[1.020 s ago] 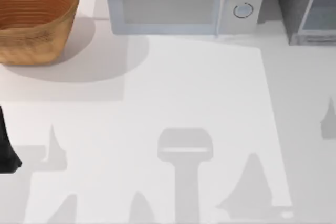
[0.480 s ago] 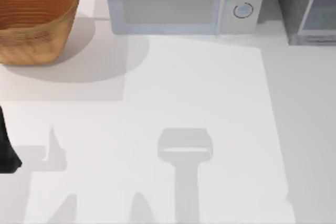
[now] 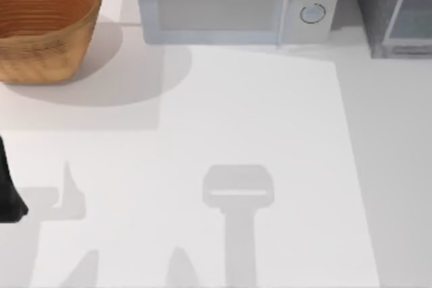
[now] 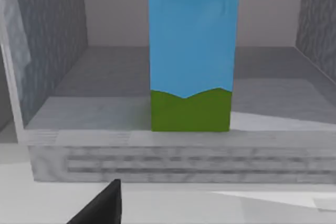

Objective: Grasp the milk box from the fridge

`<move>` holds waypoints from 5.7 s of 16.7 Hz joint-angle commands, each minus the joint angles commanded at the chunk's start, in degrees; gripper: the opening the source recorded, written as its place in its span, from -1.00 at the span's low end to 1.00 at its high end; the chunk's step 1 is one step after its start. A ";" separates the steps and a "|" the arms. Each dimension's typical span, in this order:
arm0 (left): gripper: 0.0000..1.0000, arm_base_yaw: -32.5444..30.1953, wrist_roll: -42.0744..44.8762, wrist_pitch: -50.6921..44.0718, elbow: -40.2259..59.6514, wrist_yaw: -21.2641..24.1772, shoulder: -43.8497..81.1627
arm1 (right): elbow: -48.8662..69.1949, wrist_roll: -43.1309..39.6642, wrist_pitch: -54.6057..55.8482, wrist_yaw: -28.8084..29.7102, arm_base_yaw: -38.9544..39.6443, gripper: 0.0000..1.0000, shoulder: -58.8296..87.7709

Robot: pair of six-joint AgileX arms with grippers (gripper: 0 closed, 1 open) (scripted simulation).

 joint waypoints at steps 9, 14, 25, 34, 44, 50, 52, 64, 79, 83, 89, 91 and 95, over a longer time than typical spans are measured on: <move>1.00 0.00 0.00 0.00 0.00 0.00 0.00 | 17.57 -0.19 -9.00 7.05 7.64 1.00 8.53; 1.00 0.00 0.00 0.00 0.00 0.00 0.00 | 36.00 -0.19 -19.34 15.00 14.50 1.00 15.94; 1.00 0.00 0.00 0.00 0.00 0.00 0.00 | 44.58 -0.26 -24.90 18.11 17.26 1.00 20.36; 1.00 0.00 0.00 0.00 0.00 0.00 0.00 | 56.63 -0.33 -30.90 19.57 18.62 1.00 26.11; 1.00 0.00 0.00 0.00 0.00 0.00 0.00 | 56.63 -0.33 -30.90 19.57 18.62 -0.36 26.11; 1.00 0.00 0.00 0.00 0.00 0.00 0.00 | 56.63 -0.33 -30.90 19.57 18.62 -1.00 26.11; 1.00 0.00 0.00 0.00 0.00 0.00 0.00 | 56.63 -0.33 -30.90 19.57 18.62 -1.00 26.11; 1.00 0.00 0.00 0.00 0.00 0.00 0.00 | 57.99 -0.18 -38.32 19.41 18.53 -1.00 20.05; 1.00 0.00 0.00 0.00 0.00 0.00 0.00 | 38.99 0.00 -33.55 16.93 16.48 -1.00 6.78; 1.00 0.00 0.00 0.00 0.00 0.00 0.00 | 32.61 0.02 -30.77 16.08 15.43 -1.00 2.41; 1.00 0.00 0.00 0.00 0.00 0.00 0.00 | 32.43 0.11 -31.23 16.17 15.85 -1.00 2.19; 1.00 0.00 0.00 0.00 0.00 0.00 0.00 | 31.30 0.03 -32.94 16.47 16.41 -1.00 -0.36; 1.00 0.00 0.00 0.00 0.00 0.00 0.00 | 26.46 -0.19 -40.04 17.94 18.39 -1.00 -12.30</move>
